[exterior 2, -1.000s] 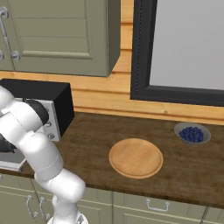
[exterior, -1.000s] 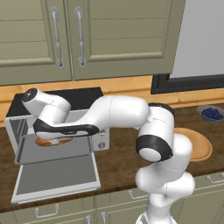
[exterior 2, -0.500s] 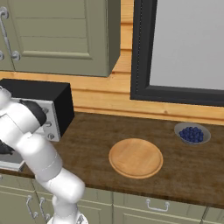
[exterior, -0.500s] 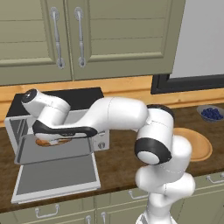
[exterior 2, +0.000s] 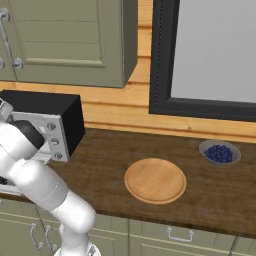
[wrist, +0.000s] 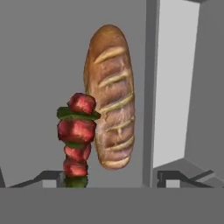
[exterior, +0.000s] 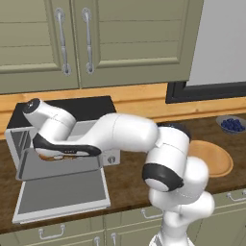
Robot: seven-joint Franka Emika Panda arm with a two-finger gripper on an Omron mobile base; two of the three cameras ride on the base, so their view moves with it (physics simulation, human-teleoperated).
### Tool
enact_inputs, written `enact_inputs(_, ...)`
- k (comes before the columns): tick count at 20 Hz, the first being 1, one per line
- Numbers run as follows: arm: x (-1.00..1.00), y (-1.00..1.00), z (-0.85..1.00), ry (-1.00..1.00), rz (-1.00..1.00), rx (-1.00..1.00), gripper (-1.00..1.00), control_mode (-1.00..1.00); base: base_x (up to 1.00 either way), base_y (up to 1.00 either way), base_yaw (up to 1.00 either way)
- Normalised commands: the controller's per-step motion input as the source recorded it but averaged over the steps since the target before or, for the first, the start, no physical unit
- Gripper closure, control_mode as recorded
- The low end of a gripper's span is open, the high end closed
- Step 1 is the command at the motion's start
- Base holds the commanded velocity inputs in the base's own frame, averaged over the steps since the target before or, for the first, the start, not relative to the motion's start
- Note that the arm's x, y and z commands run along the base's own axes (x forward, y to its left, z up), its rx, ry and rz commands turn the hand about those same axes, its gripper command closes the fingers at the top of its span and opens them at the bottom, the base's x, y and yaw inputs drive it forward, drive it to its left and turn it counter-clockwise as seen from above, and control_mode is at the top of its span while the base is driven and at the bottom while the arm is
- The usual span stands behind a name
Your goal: Pick up the kebab skewer and baguette bread, and place them inside the toaster oven. Close the toaster oven door and start by setting the timer.
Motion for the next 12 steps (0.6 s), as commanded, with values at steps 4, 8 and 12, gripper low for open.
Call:
enact_inputs(4, -0.01, 0.00, 0.00, 0.00, 0.00, 0.00, -1.00, -1.00, 0.00, 0.00, 0.00)
enact_inputs(8, -0.07, 0.00, 0.00, 0.01, 0.00, 0.00, -1.00, -1.00, 0.00, 0.00, 0.00)
enact_inputs(12, -0.48, -0.06, 0.00, 0.00, -0.04, 0.06, -1.00, -1.00, 0.00, 0.00, 0.00)
